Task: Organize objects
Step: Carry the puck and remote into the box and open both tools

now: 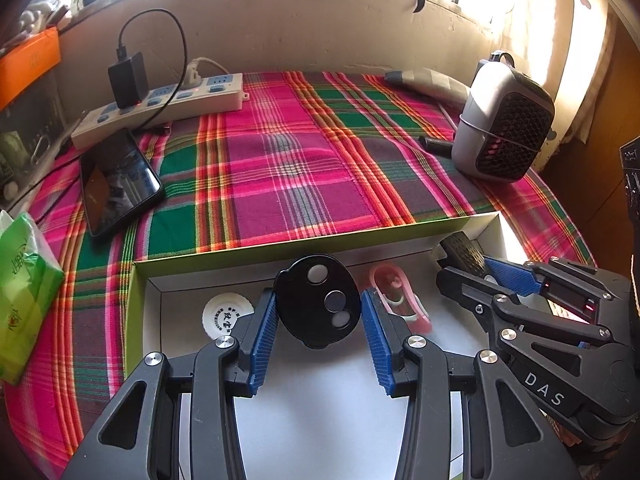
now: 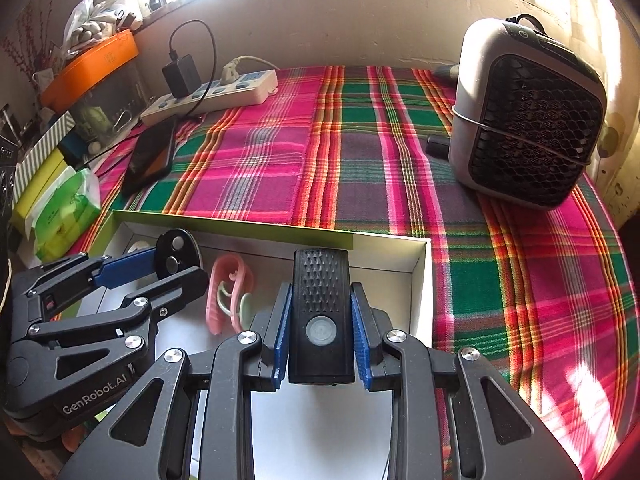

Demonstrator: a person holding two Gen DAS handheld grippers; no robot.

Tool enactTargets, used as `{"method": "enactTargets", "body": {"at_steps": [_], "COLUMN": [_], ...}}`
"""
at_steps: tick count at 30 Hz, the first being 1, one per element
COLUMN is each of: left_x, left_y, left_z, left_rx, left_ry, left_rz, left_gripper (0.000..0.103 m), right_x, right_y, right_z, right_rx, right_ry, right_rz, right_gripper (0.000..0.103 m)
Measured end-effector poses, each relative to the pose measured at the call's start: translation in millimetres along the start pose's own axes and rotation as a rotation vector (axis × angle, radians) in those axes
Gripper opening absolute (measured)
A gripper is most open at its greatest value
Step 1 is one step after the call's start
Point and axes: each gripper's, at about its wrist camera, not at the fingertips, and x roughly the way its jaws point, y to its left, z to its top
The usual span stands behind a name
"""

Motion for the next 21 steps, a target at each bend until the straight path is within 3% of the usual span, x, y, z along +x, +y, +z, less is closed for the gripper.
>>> {"method": "enactTargets", "body": {"at_steps": [17,21], "left_x": [2.2,2.3], "left_y": [-0.8,0.6], "left_z": [-1.2,-2.7], "left_rx": [0.003,-0.002], "left_ry": [0.017,0.018], "left_rz": [0.006,0.007], "left_gripper": [0.041,0.041], "right_x": [0.8,-1.2], "right_y": [1.5,0.5], "right_z": [-0.3,0.0], "right_rx": [-0.004,0.002], "right_ry": [-0.003,-0.015], "right_rz": [-0.010,-0.011], "right_gripper": [0.029,0.038]}}
